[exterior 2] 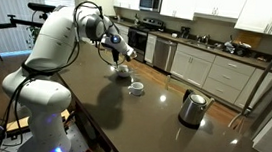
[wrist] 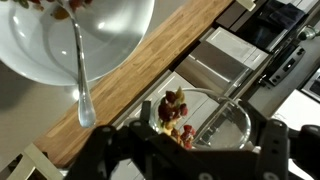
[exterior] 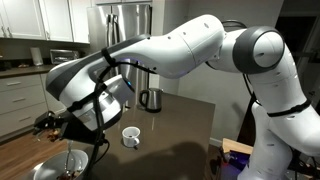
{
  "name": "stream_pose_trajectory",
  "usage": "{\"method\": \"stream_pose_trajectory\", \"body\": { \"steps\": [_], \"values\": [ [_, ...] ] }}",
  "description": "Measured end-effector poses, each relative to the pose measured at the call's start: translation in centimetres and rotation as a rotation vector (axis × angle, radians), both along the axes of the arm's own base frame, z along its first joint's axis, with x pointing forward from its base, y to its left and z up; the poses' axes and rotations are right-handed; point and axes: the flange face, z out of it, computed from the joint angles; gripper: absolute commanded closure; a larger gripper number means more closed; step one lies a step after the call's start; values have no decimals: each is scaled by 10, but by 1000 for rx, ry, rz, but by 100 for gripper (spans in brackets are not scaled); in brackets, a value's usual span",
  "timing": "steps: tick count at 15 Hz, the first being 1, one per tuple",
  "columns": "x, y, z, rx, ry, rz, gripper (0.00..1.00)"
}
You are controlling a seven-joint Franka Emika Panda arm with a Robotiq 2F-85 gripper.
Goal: Pour the cereal in the glass into the bowl then pour the cereal in the mug into the bowl.
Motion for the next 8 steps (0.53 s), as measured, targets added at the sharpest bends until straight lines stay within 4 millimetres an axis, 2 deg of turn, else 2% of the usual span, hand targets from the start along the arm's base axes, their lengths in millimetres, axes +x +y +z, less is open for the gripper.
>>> {"method": "stream_pose_trajectory", "body": {
  "steps": [8],
  "values": [
    [-7,-6,18,-13,-22,-19,40]
  ]
}}
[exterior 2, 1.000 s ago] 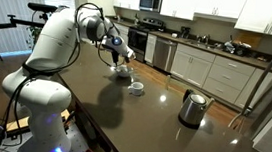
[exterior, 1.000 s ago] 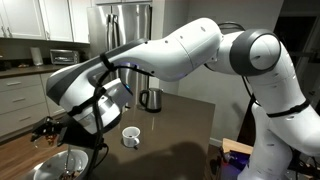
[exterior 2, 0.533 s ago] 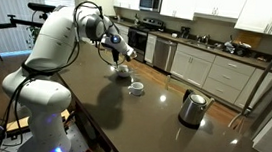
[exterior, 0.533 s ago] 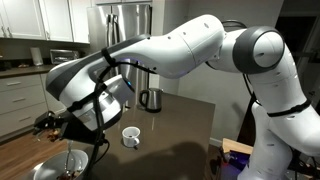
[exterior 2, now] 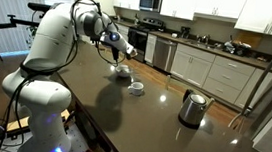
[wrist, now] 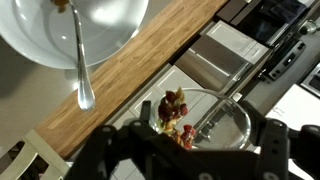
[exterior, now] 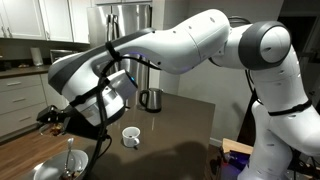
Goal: Pour the cereal in the glass into the bowl then pour the cereal in the mug into the bowl.
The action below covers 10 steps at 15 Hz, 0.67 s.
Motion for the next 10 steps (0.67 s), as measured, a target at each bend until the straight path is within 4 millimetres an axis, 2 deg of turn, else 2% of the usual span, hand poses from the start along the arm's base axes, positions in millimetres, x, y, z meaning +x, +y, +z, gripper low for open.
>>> {"method": "stream_pose_trajectory", "body": {
  "steps": [7,10],
  "values": [
    [-14,9,25,-32,-47,8,40],
    [-21,15,23,-40,-42,24,40]
  ]
}}
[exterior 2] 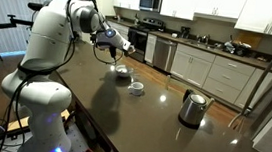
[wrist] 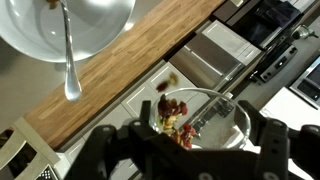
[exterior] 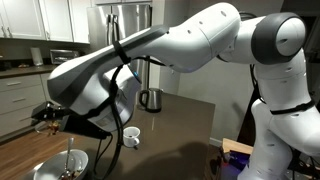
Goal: Pour the cereal in the glass into the bowl then pour the cereal in the mug into the bowl.
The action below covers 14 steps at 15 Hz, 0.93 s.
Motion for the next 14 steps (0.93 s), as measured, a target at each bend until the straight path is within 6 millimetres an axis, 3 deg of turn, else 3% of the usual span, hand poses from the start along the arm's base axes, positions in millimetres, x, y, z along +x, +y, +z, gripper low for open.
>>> {"method": "stream_pose_trajectory", "body": {
  "steps": [5,6,11,12,14],
  "values": [
    [-8,-4,-26,-4,59,-5,40],
    [-8,-7,-31,-3,69,-9,15],
    [-5,-15,-41,0,90,-20,15],
    [-6,-14,-41,0,90,-19,40],
    [-5,-13,-41,-3,88,-13,40]
  ]
}}
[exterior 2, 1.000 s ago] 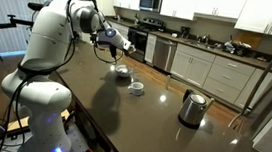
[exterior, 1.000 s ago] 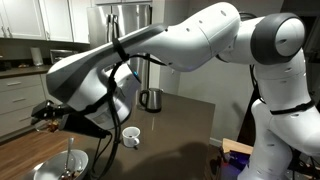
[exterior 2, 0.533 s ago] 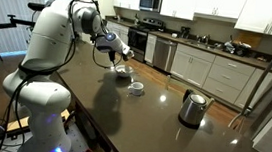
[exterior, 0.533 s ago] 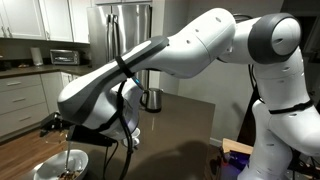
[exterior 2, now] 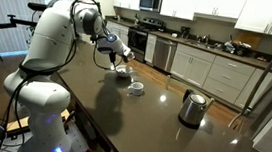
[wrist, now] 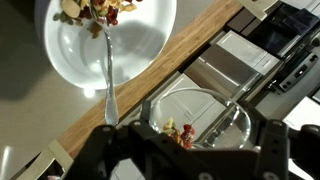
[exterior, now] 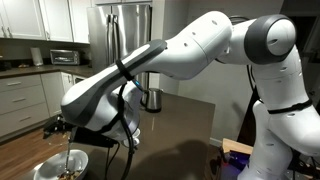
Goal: Pour the cereal in the glass into the bowl then pour the cereal in the mug into the bowl.
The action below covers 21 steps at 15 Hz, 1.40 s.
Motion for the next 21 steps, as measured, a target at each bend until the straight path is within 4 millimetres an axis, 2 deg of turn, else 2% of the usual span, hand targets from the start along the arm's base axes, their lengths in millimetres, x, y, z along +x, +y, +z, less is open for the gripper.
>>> {"method": "stream_pose_trajectory", "body": {
  "steps": [6,10,16,21],
  "values": [
    [-2,0,-10,-5,20,-4,40],
    [-4,3,-10,-15,20,4,40],
    [-5,8,4,5,40,26,40],
    [-1,1,24,14,29,12,40]
  ]
}}
